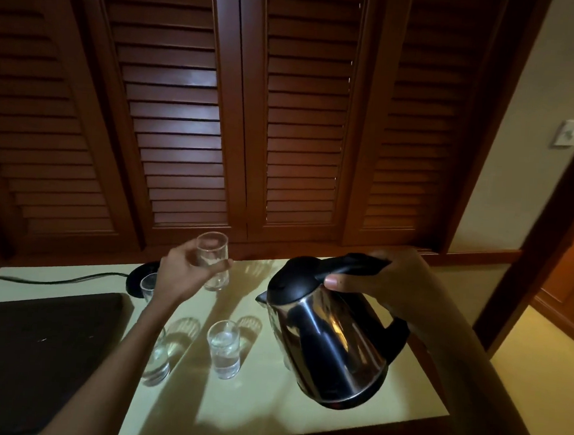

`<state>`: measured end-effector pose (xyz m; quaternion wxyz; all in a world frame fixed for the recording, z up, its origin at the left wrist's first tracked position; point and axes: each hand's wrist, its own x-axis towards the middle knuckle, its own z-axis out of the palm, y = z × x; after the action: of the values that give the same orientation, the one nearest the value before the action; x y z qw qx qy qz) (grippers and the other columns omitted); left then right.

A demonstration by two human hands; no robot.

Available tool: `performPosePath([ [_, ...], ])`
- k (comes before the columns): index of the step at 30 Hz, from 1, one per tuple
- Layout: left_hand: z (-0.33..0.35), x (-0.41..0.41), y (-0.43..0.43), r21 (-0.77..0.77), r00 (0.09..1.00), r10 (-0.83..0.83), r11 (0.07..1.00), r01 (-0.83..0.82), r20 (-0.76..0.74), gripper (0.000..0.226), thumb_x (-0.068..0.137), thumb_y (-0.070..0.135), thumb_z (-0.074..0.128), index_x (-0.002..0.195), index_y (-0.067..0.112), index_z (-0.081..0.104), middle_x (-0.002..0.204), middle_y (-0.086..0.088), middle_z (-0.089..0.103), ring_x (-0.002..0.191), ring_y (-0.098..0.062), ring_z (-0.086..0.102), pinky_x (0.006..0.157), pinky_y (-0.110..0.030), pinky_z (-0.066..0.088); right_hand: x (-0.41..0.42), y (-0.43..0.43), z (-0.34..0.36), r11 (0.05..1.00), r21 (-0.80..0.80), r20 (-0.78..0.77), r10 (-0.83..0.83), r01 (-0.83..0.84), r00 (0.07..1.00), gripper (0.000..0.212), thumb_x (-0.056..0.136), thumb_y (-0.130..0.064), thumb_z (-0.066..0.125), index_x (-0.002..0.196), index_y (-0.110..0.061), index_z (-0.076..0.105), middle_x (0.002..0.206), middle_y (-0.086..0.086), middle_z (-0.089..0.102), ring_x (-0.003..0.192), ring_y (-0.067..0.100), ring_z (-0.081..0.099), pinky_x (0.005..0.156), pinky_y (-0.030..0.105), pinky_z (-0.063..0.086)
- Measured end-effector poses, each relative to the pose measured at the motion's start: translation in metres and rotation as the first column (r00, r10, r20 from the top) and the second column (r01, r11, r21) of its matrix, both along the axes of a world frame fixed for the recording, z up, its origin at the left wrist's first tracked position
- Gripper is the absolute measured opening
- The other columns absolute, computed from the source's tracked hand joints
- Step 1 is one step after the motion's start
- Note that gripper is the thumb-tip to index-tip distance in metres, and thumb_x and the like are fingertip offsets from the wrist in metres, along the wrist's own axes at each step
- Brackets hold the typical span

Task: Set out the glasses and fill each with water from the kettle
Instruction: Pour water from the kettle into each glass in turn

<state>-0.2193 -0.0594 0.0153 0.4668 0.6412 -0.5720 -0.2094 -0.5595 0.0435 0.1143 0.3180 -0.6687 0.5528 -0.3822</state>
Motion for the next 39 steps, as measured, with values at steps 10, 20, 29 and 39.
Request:
performPosePath([
  [10, -0.016, 0.003, 0.121, 0.054, 0.892, -0.231, 0.961, 0.273, -0.388, 0.04, 0.083, 0.017, 0.082, 0.116, 0.027, 0.064, 0.108, 0.002, 0.078, 0.101, -0.013, 0.075, 0.091, -0.035, 0.055, 0.024, 0.031, 0.004, 0.999, 0.032, -0.048, 0.018, -0.017, 0.999, 0.067, 0.036, -0.076, 0.076, 0.073, -0.021, 0.074, 0.058, -0.01, 0.074, 0.046, 0.001, 0.065, 0.056, 0.02, 0.048],
  [20, -0.069, 0.005, 0.174, 0.204, 0.979, -0.149, 0.963, 0.177, -0.142, 0.034, 0.064, -0.003, 0.084, 0.084, 0.02, 0.07, 0.077, 0.001, 0.074, 0.062, -0.006, 0.067, 0.056, -0.015, 0.051, 0.065, 0.054, -0.01, 0.995, 0.09, -0.156, 0.052, -0.038, 0.986, 0.047, 0.049, -0.062, 0.086, 0.071, -0.023, 0.074, 0.063, -0.017, 0.076, 0.052, -0.003, 0.07, 0.059, 0.02, 0.048],
  [29, -0.085, 0.008, 0.194, 0.204, 0.968, -0.235, 0.947, 0.249, -0.089, 0.038, 0.057, 0.016, 0.084, 0.086, 0.033, 0.067, 0.084, 0.002, 0.075, 0.071, -0.008, 0.071, 0.063, -0.018, 0.052, 0.107, 0.061, -0.002, 0.988, 0.132, -0.36, 0.127, -0.085, 0.924, 0.049, 0.047, -0.06, 0.093, 0.069, -0.018, 0.078, 0.066, -0.012, 0.078, 0.058, 0.005, 0.074, 0.056, 0.026, 0.059],
  [39, -0.099, 0.012, 0.202, 0.237, 0.968, -0.248, 0.94, 0.247, -0.024, 0.045, 0.053, 0.027, 0.084, 0.094, 0.032, 0.065, 0.086, 0.012, 0.076, 0.078, -0.007, 0.072, 0.07, -0.033, 0.059, 0.131, 0.061, 0.019, 0.971, 0.151, -0.547, 0.239, -0.187, 0.802, 0.05, 0.047, -0.058, 0.097, 0.074, -0.019, 0.08, 0.07, -0.008, 0.08, 0.068, 0.01, 0.076, 0.071, 0.039, 0.064],
])
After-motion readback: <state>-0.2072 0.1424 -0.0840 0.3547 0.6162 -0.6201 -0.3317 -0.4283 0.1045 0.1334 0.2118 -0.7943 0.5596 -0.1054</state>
